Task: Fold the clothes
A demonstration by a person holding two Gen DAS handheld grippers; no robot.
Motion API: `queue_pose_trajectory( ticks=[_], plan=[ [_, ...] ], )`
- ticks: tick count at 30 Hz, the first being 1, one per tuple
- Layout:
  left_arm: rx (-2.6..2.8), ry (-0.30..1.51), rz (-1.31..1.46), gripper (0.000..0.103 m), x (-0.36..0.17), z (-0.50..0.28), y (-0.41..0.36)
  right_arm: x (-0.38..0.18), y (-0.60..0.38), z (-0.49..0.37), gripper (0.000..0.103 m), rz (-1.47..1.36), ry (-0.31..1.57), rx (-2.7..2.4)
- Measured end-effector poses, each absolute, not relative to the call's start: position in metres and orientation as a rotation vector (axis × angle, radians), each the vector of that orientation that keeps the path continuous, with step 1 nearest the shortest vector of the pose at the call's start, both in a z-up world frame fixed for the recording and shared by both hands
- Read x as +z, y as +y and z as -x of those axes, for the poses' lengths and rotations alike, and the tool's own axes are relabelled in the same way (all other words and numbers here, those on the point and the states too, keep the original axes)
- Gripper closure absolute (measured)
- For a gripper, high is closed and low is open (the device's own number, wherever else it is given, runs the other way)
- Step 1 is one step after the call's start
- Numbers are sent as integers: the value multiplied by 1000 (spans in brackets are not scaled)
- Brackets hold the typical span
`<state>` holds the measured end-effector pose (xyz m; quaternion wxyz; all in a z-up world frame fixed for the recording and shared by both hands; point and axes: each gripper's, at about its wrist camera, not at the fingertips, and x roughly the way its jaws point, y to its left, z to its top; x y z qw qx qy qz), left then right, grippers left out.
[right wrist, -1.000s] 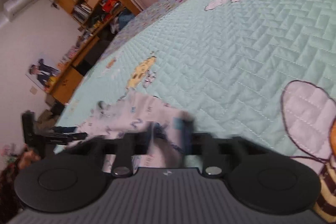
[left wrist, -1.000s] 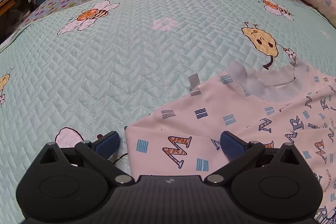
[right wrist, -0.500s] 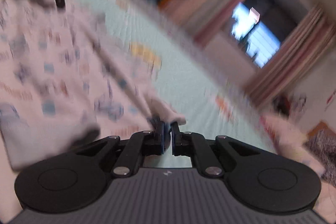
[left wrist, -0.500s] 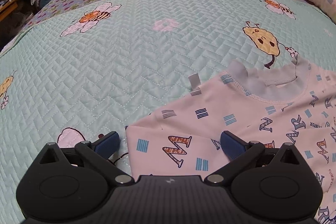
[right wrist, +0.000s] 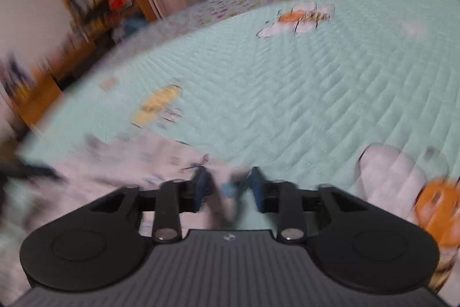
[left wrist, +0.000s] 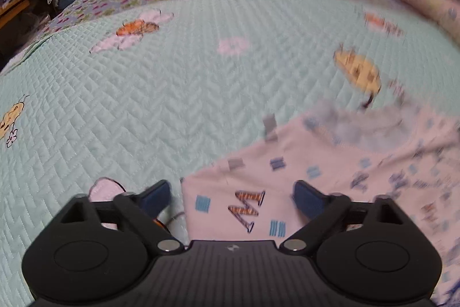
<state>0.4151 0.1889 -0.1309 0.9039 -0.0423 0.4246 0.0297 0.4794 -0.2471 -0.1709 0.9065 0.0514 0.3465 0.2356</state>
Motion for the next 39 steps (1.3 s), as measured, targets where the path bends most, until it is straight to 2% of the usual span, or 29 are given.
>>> queue_pose_trajectory(
  ticks=[3, 7, 10, 12, 13, 15, 17, 20, 22, 25, 26, 27, 28, 29, 30, 31, 32, 34, 36, 38, 39],
  plan=[
    [55, 814, 257, 11, -110, -405, 221, -167, -228, -469, 79, 85, 604, 408],
    [-27, 789, 472, 11, -99, -396, 254, -161, -240, -454, 78, -71, 570, 447],
    [-140, 822, 530, 9, -111, -397, 248, -159, -251, -441, 73, -219, 585, 558],
    [-160, 896, 502, 7, -133, -409, 235, -169, -252, -448, 64, -259, 644, 588],
    [-159, 905, 481, 9, -135, -408, 229, -176, -252, -455, 64, -258, 686, 581],
    [-152, 908, 437, 22, -134, -404, 217, -182, -261, -461, 85, -277, 691, 542],
    [-146, 911, 393, 22, -133, -400, 205, -171, -268, -454, 74, -262, 658, 438],
    [-136, 914, 326, 21, -132, -394, 187, -156, -281, -434, 74, -320, 617, 485],
    [-130, 916, 282, 16, -131, -389, 175, -150, -286, -412, 73, -387, 616, 542],
    [-120, 919, 216, 8, -130, -383, 158, -153, -286, -385, 68, -432, 658, 644],
    [-57, 962, 153, 9, -143, -385, 152, -161, -281, -382, 68, -413, 693, 672],
    [-15, 976, 101, 10, -155, -384, 151, -172, -274, -383, 74, -350, 750, 654],
    [19, 980, 53, 0, -165, -382, 150, -181, -272, -382, 86, -277, 784, 618],
    [52, 983, 29, 1, -165, -380, 148, -181, -277, -379, 89, -278, 757, 603],
    [65, 989, 51, 2, -161, -378, 148, -173, -280, -374, 84, -298, 737, 580],
    [72, 995, 81, 11, -155, -375, 148, -166, -284, -370, 84, -319, 717, 557],
    [55, 990, 109, 13, -148, -371, 149, -158, -287, -365, 84, -343, 696, 543],
    [12, 946, 129, 10, -134, -358, 144, -145, -289, -353, 84, -413, 651, 599],
    [-7, 940, 143, 1, -135, -350, 139, -144, -286, -347, 83, -446, 644, 649],
    [1, 964, 144, 1, -143, -348, 135, -164, -282, -354, 82, -418, 758, 599],
    [13, 971, 138, 1, -146, -347, 134, -176, -282, -356, 101, -399, 812, 547]
  ],
)
